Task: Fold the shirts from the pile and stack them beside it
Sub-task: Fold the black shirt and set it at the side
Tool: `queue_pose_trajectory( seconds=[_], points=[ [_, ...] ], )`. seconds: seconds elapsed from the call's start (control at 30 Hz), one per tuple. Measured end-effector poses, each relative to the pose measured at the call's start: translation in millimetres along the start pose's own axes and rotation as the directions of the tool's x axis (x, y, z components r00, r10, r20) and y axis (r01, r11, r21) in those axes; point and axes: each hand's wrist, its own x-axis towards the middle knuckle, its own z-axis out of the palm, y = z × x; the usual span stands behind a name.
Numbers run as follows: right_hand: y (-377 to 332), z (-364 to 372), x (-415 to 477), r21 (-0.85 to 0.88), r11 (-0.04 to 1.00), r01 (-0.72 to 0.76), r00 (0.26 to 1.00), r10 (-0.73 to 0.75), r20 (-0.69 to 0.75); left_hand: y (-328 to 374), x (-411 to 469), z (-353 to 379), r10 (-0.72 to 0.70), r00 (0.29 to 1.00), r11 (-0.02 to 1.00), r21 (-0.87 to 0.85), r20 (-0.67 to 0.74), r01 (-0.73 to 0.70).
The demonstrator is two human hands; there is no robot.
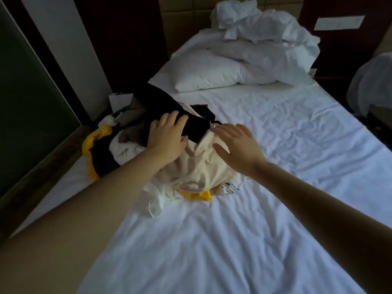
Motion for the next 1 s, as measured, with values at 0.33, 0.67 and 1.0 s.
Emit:
queue_pose_trajectory(
  seconds=[0.33, 0.67, 1.0],
  points=[
    [-16, -1, -14, 0.070, 0.992, -0.102, 0.994, 0.098, 0.055, -5, -14, -2, -0.271, 0.940, 0.804, -0.488, 0.207, 0.339],
    [-74, -44, -31, 0.463, 0.826, -0.320, 0.946, 0.306, 0.108, 8, -48, -104, -0.244, 0.916, 0.210, -0.905, 0.318, 0.369],
    [-111, -102, -66, 0.752, 0.644, -0.139, 0.988, 0.037, 0.151, 26, -102, -173, 0.136, 0.927, 0.062, -0.937, 0.350, 0.345]
  ],
)
